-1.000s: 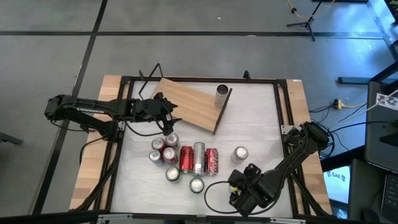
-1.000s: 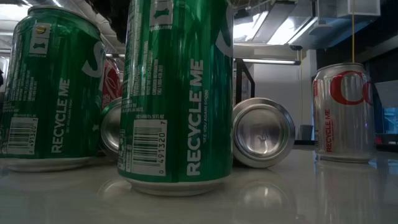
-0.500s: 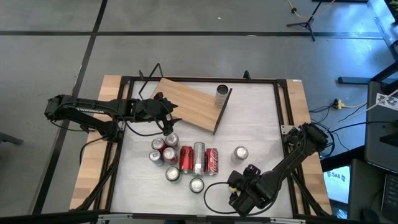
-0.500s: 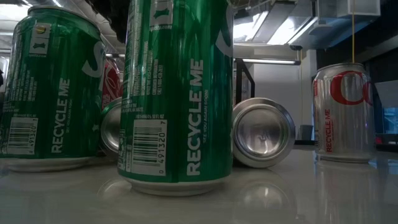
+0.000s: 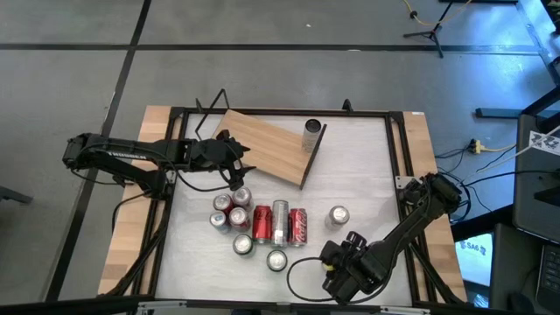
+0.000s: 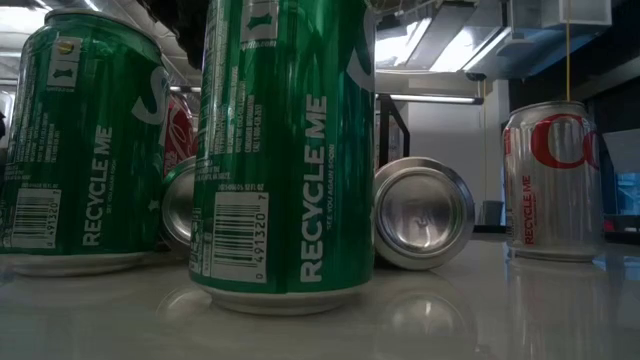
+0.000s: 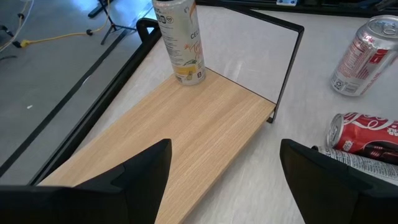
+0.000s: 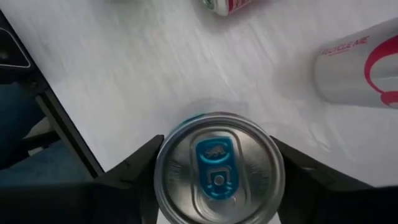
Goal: Place canned beverage on shelf
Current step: Put the right blue soda can on the shelf
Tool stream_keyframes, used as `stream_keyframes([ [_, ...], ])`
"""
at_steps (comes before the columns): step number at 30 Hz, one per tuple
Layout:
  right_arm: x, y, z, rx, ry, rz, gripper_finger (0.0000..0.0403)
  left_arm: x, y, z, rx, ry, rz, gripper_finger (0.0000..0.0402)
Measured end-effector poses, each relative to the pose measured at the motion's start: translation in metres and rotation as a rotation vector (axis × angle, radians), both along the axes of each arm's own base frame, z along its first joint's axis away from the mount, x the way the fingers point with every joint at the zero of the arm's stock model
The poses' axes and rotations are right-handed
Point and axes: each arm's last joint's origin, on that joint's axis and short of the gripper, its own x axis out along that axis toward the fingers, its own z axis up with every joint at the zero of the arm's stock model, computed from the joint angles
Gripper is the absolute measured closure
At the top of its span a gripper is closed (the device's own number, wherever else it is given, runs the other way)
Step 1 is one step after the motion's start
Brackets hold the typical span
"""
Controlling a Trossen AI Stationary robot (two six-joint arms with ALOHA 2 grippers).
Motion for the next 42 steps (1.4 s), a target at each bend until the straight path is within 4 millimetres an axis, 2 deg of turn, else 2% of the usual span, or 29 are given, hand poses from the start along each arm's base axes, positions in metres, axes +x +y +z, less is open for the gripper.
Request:
stream_keyframes([
  [5, 0.000, 0.000, 0.001, -0.005, 0.001, 0.029, 0.0183, 0.000, 0.000, 0.000, 0.000, 0.000, 0.000, 0.0114],
  [8, 0.001, 0.002, 0.006, 0.005, 0.001, 0.071, 0.0169, 0.000, 0.000, 0.000, 0.000, 0.000, 0.000, 0.0114],
  [11, 0.005, 0.002, 0.014, 0.018, -0.014, 0.124, 0.0162, 0.000, 0.000, 0.000, 0.000, 0.000, 0.000, 0.0114],
  [15, 0.013, -0.002, 0.028, 0.023, -0.037, 0.228, 0.0174, 0.000, 0.000, 0.000, 0.000, 0.000, 0.000, 0.0114],
  [21, 0.030, -0.018, 0.056, 0.049, -0.062, 0.432, 0.0174, 0.000, 0.000, 0.000, 0.000, 0.000, 0.000, 0.0114],
  [31, 0.049, -0.076, 0.115, -0.045, -0.091, 0.674, 0.0175, 0.000, 0.000, 0.000, 0.001, -0.001, 0.002, 0.0114],
  [36, 0.062, -0.117, 0.145, -0.093, -0.171, 0.748, 0.0171, 0.000, 0.000, 0.000, 0.001, -0.001, 0.002, 0.0114],
  [42, 0.070, -0.178, 0.172, -0.120, -0.231, 0.774, 0.0170, 0.000, 0.000, 0.000, 0.002, -0.001, 0.002, 0.0114],
])
